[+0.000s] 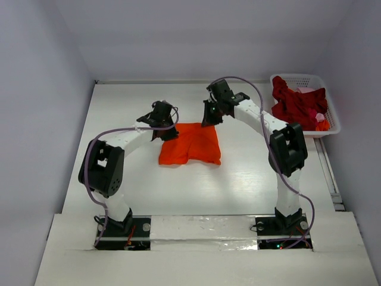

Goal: Fold and stack the t-shirts
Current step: Smooth out wrinkles on the folded tshirt

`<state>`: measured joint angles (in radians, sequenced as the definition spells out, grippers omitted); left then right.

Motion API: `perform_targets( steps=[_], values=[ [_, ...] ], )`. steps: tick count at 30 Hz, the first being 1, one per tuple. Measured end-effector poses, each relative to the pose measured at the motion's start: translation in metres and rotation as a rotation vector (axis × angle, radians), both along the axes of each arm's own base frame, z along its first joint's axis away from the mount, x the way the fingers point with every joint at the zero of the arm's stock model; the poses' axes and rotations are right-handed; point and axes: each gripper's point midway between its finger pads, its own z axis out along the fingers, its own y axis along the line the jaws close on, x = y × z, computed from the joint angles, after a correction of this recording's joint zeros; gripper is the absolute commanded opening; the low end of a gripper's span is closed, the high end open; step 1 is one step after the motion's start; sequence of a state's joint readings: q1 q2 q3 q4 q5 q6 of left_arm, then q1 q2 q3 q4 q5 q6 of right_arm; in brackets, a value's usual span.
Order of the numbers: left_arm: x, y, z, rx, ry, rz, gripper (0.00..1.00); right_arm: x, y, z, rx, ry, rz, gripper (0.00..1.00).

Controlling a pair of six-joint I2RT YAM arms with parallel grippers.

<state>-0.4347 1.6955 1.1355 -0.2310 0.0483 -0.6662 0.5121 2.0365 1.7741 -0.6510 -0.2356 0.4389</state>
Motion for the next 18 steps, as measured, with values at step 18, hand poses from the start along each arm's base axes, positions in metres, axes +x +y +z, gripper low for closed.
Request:
perform_targets(
  steps=[18],
  values=[
    [0.009, -0.009, -0.036, -0.008, 0.033, -0.015, 0.03, -0.033, -0.011, -0.071, -0.052, 0.137, -0.041, 0.0]
  ],
)
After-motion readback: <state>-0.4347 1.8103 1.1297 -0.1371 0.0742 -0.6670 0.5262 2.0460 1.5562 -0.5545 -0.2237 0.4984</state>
